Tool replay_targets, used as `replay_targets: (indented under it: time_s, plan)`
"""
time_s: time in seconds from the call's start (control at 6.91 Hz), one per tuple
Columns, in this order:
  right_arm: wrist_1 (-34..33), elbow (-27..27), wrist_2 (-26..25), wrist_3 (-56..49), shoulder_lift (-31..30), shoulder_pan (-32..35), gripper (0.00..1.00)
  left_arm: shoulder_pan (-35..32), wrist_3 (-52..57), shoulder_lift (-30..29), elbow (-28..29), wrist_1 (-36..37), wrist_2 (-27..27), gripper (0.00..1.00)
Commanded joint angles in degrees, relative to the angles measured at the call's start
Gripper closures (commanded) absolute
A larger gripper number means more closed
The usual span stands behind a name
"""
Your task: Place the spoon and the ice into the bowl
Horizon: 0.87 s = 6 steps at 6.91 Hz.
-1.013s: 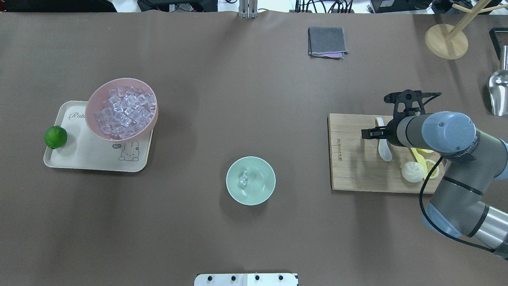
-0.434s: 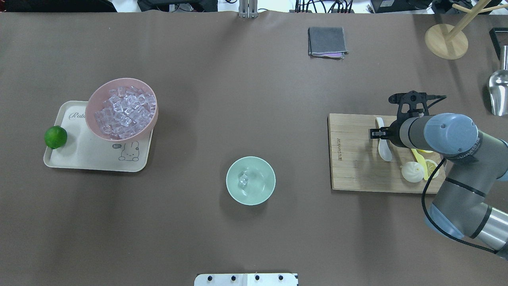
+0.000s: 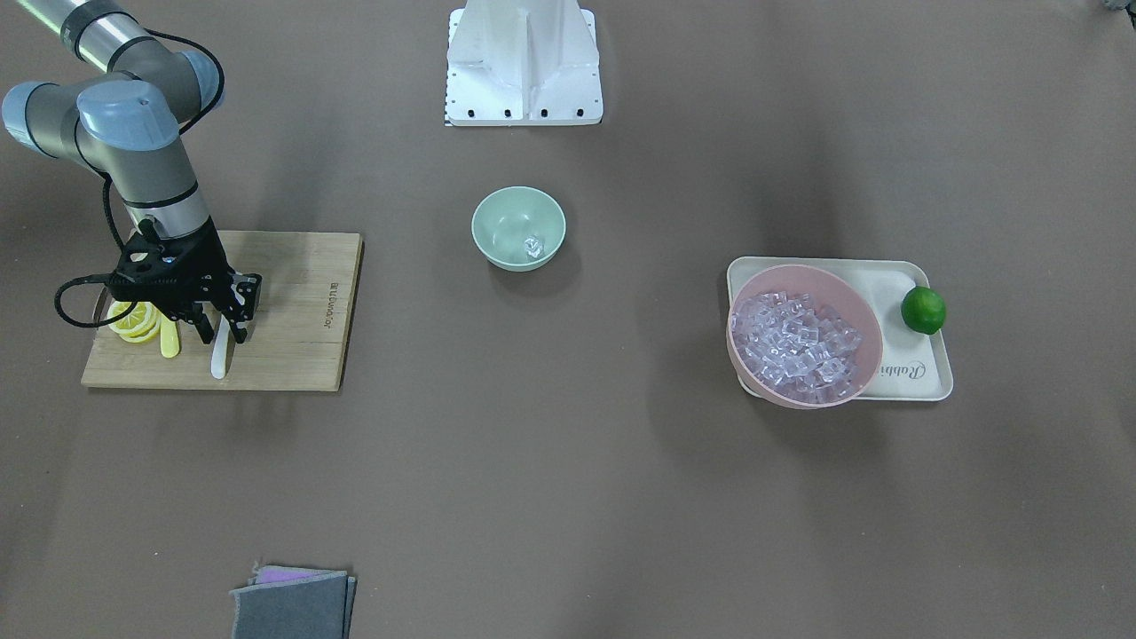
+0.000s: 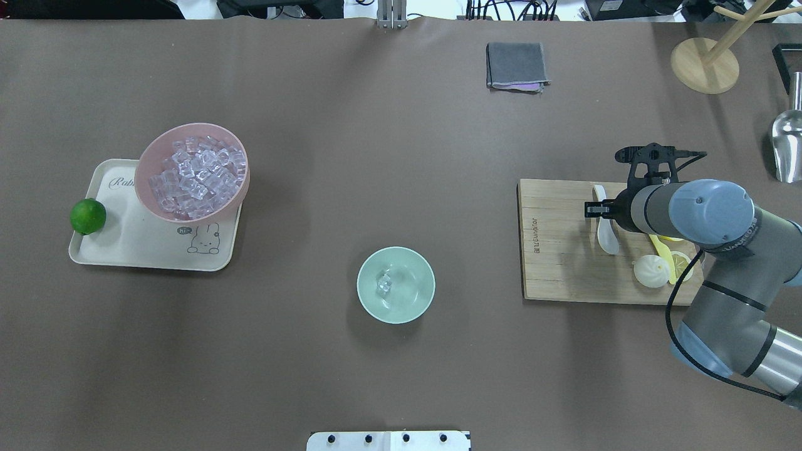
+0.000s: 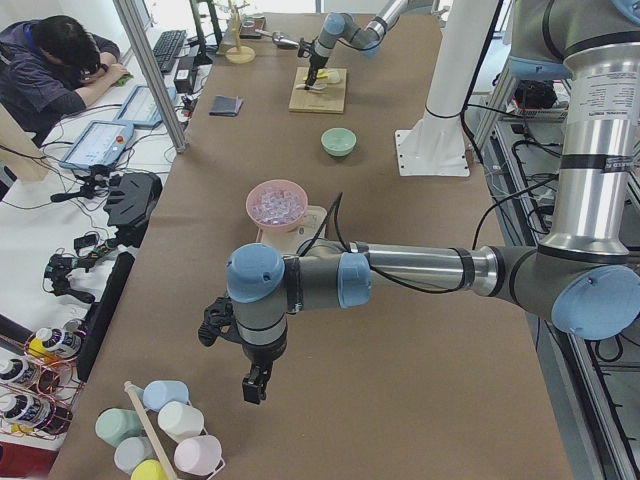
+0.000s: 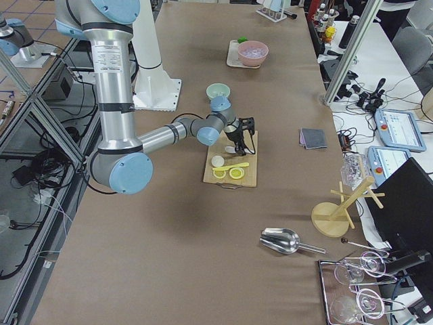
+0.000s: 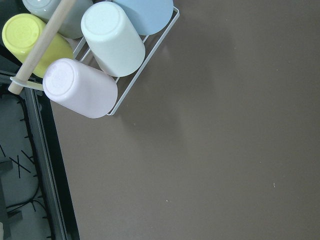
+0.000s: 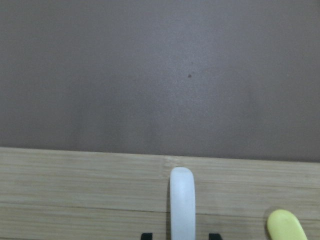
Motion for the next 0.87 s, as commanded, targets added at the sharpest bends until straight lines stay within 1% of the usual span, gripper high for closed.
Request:
replay_targets:
  time_s: [0.0, 0.29, 0.43, 0.58, 0.72]
  plan:
    - [0.0, -0.02, 0.13, -0.01, 0.18, -0.11, 1.0, 0.0, 0.0, 0.0, -0.01, 0.0, 0.0, 0.02]
    - [-0.09, 0.68, 0.48, -0.18, 0.88, -0.11, 1.0, 0.0, 0.0, -0.09, -0.01, 0.0, 0.0, 0.02]
    - [-0.96, 2.25, 0.75, -0.01, 1.84, -0.11, 1.0, 0.0, 0.0, 0.0, -0.01, 0.0, 0.0, 0.02]
    - [-3.58, 3.57, 0.75, 1.03, 3.85, -0.2, 1.0, 0.0, 0.0, 0.0, 0.08, 0.0, 0.0, 0.02]
    - [-8.04, 4.54, 0.75, 7.74, 7.35, -0.54, 1.0, 0.0, 0.0, 0.0, 0.08, 0.0, 0.0, 0.02]
